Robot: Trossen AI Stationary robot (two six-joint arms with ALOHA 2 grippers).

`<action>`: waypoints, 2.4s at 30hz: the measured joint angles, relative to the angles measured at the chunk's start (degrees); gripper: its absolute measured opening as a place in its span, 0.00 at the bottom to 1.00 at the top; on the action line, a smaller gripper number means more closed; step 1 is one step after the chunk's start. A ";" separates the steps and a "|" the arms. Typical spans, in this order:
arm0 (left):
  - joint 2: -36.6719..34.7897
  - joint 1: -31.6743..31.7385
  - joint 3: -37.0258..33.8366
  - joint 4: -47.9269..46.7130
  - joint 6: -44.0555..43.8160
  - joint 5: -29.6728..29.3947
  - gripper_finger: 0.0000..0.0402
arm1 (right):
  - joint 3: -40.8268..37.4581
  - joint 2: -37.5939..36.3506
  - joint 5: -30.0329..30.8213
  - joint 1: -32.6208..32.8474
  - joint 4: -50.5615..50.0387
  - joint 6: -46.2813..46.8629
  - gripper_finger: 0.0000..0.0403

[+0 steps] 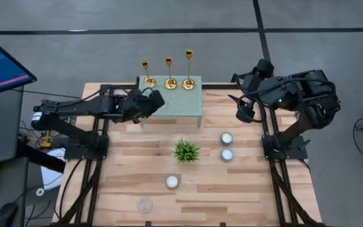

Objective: Pick & Place candle stick holders
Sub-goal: Put the left glass candle holder on the shelf aligned with the other glass candle holder

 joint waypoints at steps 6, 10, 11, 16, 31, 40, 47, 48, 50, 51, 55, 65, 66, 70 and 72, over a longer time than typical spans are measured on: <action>1.58 3.22 0.00 3.19 -0.16 -0.03 0.02 | 0.00 0.01 0.00 0.00 0.00 -0.37 0.77; 2.11 4.81 0.04 3.75 -0.14 -0.01 0.02 | 0.00 0.00 0.00 0.00 0.00 -1.28 0.77; 2.22 5.03 0.03 3.74 -0.16 0.01 0.02 | 0.00 -0.01 0.00 0.00 0.00 -1.29 0.77; 3.21 5.50 0.04 3.99 -0.64 0.02 0.02 | 0.00 0.01 0.00 0.02 0.00 -1.29 0.77; 5.75 9.92 0.02 4.32 -1.25 0.47 0.03 | 0.00 0.01 -0.01 0.04 0.00 -1.44 0.77; 5.90 11.11 0.02 4.87 -1.23 2.12 0.03 | 0.00 0.01 0.00 0.02 0.00 -1.40 0.77; 6.81 11.69 -0.03 7.19 -1.03 1.96 0.03 | 0.00 0.01 -0.01 0.00 0.00 -1.40 0.77; 6.85 11.68 -0.09 7.06 -1.03 2.05 0.03 | 0.00 0.01 -0.01 0.01 0.00 -1.40 0.77; 7.26 11.65 -0.01 7.69 -1.03 2.66 0.03 | 0.00 0.01 -0.02 0.01 0.00 -1.38 0.77; 7.47 11.66 0.00 7.91 -1.03 3.05 0.03 | 0.00 0.01 -0.02 0.02 0.00 -1.40 0.77; 7.99 11.66 -0.04 8.56 -1.03 3.20 0.03 | 0.00 0.01 -0.02 0.02 0.00 -1.42 0.77; 8.09 11.68 -0.04 8.80 -0.88 2.31 0.04 | 0.00 0.01 -0.01 0.02 0.00 -1.42 0.77; 8.09 11.68 -0.04 8.78 -0.87 2.31 0.04 | 0.00 0.01 -0.02 0.02 0.00 -1.44 0.77; 8.09 11.65 -0.04 8.94 -0.81 2.24 0.05 | 0.00 0.01 0.00 0.04 0.00 -1.44 0.77; 8.09 11.64 -0.04 8.96 -0.62 2.24 0.05 | 0.00 0.01 -0.01 0.04 0.00 -1.42 0.77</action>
